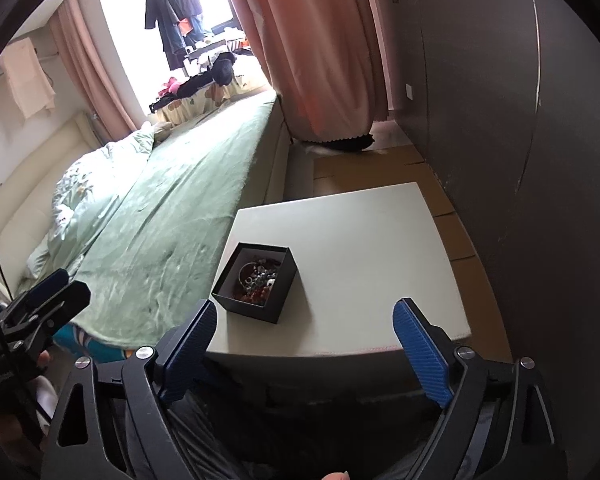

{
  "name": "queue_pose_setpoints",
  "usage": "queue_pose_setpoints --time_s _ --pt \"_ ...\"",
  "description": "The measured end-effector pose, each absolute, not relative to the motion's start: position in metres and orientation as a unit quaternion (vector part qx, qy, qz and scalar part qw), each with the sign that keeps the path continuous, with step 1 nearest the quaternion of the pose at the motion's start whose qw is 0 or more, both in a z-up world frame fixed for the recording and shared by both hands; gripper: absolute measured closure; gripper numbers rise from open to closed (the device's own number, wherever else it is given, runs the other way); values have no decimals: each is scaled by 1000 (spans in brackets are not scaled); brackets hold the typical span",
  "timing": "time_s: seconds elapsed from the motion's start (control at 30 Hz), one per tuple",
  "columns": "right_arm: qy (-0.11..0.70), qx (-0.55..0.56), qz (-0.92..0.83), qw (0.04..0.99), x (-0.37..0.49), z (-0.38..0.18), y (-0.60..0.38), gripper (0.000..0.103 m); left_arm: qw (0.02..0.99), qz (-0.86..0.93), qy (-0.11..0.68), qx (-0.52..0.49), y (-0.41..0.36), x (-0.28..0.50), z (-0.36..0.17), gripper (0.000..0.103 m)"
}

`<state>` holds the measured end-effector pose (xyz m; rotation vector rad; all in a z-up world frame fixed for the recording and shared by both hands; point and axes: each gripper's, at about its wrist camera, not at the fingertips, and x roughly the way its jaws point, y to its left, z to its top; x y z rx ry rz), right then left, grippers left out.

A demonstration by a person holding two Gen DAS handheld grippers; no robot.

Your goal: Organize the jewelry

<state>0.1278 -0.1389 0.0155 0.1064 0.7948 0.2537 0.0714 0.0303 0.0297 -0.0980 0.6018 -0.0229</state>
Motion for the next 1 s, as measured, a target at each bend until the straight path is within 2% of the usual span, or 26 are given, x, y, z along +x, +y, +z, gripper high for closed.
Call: queue_pose_setpoints --time_s 0.17,0.43,0.57,0.67,1.0 --pt "377 45 118 918 106 21 -142 5 960 -19 275 -49 21 44 37 5" --pt "352 26 114 928 75 30 -146 4 969 -7 239 -59 21 7 43 4" --pt "341 16 114 933 62 32 -148 3 974 1 221 -57 20 -4 45 0" --pt "333 15 120 935 56 28 -151 0 974 3 219 -54 20 -7 40 0" --pt "313 21 121 942 43 13 -157 0 973 0 223 -61 20 -5 12 0"
